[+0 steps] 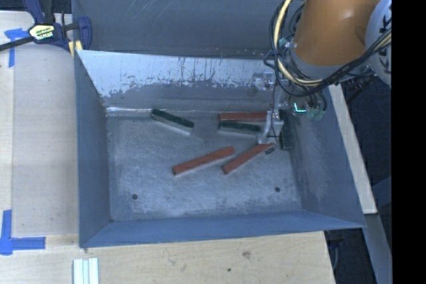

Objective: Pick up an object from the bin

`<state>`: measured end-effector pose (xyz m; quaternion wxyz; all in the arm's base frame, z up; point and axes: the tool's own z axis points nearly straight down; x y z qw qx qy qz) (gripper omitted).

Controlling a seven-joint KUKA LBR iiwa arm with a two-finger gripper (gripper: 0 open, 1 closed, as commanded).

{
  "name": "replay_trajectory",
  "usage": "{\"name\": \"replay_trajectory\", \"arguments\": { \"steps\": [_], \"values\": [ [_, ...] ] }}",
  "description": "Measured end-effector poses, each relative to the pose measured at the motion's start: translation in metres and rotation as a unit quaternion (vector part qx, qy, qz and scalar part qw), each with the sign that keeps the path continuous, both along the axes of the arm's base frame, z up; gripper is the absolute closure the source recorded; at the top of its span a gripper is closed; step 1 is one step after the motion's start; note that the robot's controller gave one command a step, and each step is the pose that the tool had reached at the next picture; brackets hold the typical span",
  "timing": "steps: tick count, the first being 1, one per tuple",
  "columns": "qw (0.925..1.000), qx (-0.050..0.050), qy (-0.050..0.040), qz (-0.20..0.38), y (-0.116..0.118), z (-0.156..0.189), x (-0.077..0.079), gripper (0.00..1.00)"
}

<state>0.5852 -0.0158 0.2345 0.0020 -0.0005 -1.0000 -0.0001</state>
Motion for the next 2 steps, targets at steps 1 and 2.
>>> {"name": "replay_trajectory", "arguments": {
  "steps": [1, 2],
  "values": [
    [1.0, 0.0, -0.0042, 0.0, 0.0, 0.005, 0.002, 0.0],
    [0.9996, 0.0, -0.006, 0.027, 0.021, -0.076, 0.002, 0.0]
  ]
}}
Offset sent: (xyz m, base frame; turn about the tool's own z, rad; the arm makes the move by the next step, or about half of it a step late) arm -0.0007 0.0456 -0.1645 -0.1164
